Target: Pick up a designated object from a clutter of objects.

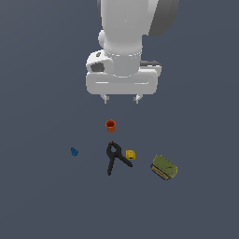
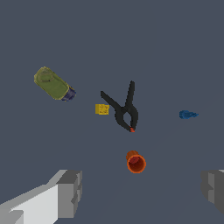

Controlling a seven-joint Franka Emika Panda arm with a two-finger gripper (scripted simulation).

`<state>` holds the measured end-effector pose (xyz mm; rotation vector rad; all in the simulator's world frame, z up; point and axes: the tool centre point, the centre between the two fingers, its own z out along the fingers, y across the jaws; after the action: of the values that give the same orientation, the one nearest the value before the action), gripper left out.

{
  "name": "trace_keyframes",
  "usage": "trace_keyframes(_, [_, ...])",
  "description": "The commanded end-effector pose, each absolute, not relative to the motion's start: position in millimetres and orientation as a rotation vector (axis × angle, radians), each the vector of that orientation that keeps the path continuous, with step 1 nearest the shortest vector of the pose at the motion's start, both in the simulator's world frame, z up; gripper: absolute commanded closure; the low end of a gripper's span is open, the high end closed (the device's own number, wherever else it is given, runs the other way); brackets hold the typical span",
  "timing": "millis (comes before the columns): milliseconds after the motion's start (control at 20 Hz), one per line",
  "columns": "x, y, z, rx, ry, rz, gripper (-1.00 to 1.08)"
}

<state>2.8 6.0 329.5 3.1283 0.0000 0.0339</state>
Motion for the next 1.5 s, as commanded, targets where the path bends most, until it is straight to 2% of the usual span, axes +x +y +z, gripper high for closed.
trace_keyframes(0, [2.9, 5.8, 330.0, 3.127, 0.000, 0.036, -0.92])
trace_keyframes(600, [25.6, 0.7, 283.0, 3.125, 0.101, 0.026, -0.92])
trace_keyframes(1100, [56.4, -9.9, 181.6, 3.116, 0.304, 0.012, -0.92])
trace_keyframes(1450, [64.7, -16.2, 114.7, 3.107, 0.430, 0.004, -0.92])
